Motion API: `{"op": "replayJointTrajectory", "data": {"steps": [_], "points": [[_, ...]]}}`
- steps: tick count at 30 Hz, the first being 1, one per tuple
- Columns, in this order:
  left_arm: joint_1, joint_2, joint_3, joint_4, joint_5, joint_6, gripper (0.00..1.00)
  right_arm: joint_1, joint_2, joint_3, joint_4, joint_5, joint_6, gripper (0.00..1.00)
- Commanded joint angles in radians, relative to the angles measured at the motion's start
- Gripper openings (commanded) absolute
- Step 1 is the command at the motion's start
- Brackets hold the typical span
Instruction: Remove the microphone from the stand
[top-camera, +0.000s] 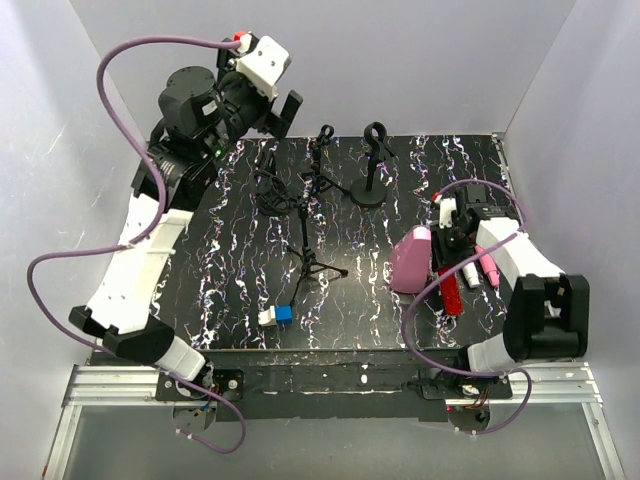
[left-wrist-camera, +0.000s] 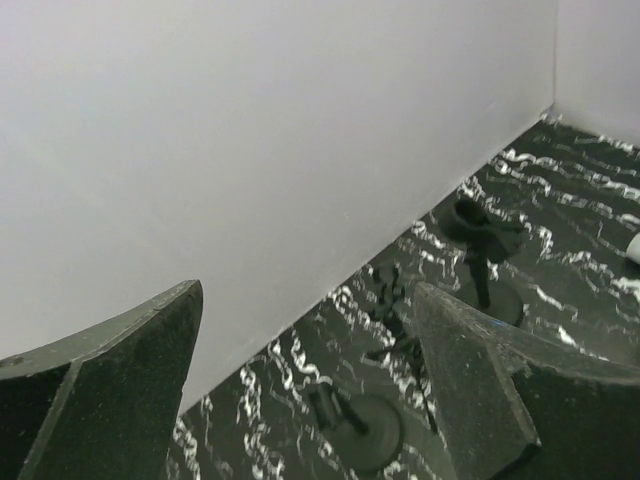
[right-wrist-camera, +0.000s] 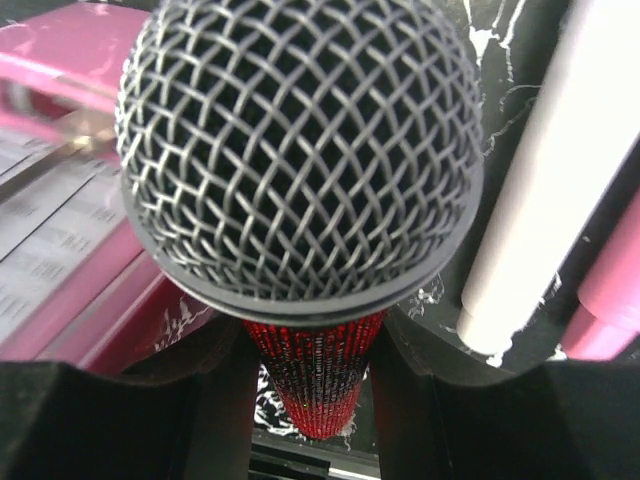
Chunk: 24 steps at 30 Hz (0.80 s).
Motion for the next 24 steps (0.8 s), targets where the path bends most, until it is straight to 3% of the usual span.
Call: {"op": "replayJointTrajectory", "data": {"steps": [1, 7, 11, 16, 20, 24], "points": [[-0.002, -0.106, 0.017, -0.190, -0.087, 0.038, 0.89, -0.006, 0.101, 0.004, 0.127, -0.017, -0.014, 0.02], [-0.002, -0.175, 0.022, -0.437, 0.019, 0.064, 0.93, -0.007, 0.181, 0.103, 0.075, -0.080, 0.015, 0.42], [-0.002, -0.212, -0.021, -0.500, 0.036, 0.078, 0.93, -0.010, 0.131, 0.127, 0.007, -0.072, -0.003, 0.59], [-0.002, -0.232, -0.064, -0.523, 0.022, 0.074, 0.94, -0.030, 0.020, 0.124, -0.108, -0.094, -0.016, 0.66], [-0.002, -0.250, -0.124, -0.527, 0.050, 0.051, 0.94, -0.033, -0.053, 0.105, -0.142, -0.114, -0.025, 0.67], [-0.002, -0.264, -0.112, -0.596, 0.082, 0.084, 0.94, -0.038, -0.138, 0.208, -0.208, -0.132, -0.057, 0.67]]}}
